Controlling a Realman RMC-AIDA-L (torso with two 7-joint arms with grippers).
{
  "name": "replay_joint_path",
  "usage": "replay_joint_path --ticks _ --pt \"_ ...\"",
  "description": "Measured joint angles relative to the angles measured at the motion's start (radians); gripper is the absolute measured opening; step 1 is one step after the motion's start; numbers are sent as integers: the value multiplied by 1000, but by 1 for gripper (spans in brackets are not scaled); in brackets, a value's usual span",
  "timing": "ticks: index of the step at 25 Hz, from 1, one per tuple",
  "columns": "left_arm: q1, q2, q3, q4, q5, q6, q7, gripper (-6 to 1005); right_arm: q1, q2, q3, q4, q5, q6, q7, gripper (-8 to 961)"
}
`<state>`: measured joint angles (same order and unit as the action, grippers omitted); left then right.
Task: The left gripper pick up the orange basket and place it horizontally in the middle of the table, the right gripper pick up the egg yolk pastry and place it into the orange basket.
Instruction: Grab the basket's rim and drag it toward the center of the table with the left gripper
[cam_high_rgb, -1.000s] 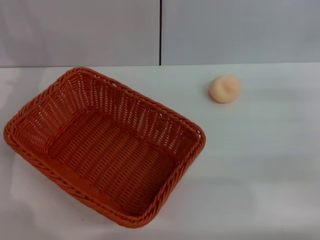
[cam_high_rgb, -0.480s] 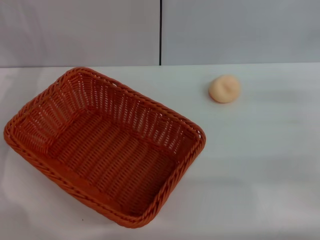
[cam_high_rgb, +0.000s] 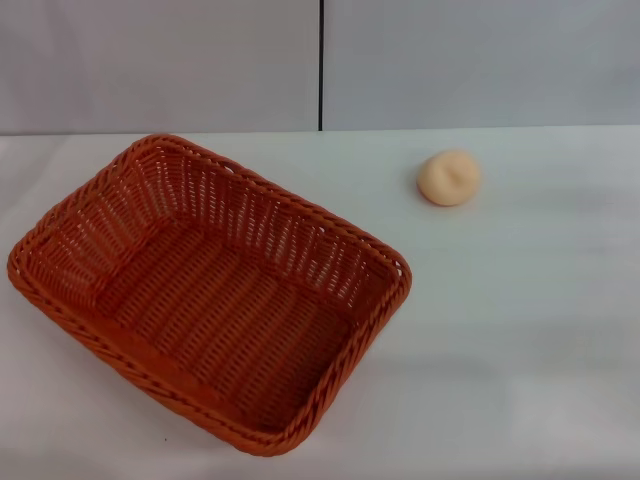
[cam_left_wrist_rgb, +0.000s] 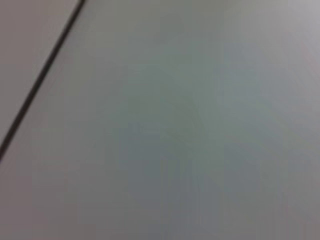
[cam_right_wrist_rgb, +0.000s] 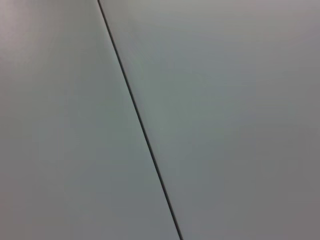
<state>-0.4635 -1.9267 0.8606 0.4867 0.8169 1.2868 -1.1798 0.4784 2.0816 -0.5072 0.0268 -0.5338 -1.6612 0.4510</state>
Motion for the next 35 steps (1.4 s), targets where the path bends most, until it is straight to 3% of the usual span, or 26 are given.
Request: replay_joint_path --ticks 1,6,7,10,11,12,14,16,17,19,30,35 --pt "32 43 0 128 162 6 -185 665 -3 0 4 2 0 0 0 665" --pt "35 108 -1 366 536 47 -552 665 -4 1 14 5 0 7 0 666" --pt "35 108 -1 366 536 47 -552 665 -4 1 14 5 0 7 0 666" --pt "-7 123 -8 512 819 132 -769 664 -2 0 13 6 0 21 0 666" --pt "-38 120 -15 583 962 183 -858 664 1 -1 13 6 0 28 0 666" --pt "-38 120 -15 583 962 183 -858 664 1 -1 13 6 0 28 0 666" --pt "-98 106 -31 678 1189 267 -991 664 0 -1 13 5 0 34 0 666" --pt "-169 97 -45 700 1381 359 -1058 663 -3 0 13 5 0 46 0 666" --pt "-169 97 -45 700 1381 359 -1058 663 -3 0 13 5 0 46 0 666" --pt "-208 83 -49 695 1519 390 -1073 663 -4 0 13 5 0 58 0 666" --pt "-274 32 -49 625 1785 431 -1078 664 -2 0 13 5 0 106 0 666" --pt "-268 31 -49 601 1790 424 -1080 665 2 0 13 6 0 114 4 666"
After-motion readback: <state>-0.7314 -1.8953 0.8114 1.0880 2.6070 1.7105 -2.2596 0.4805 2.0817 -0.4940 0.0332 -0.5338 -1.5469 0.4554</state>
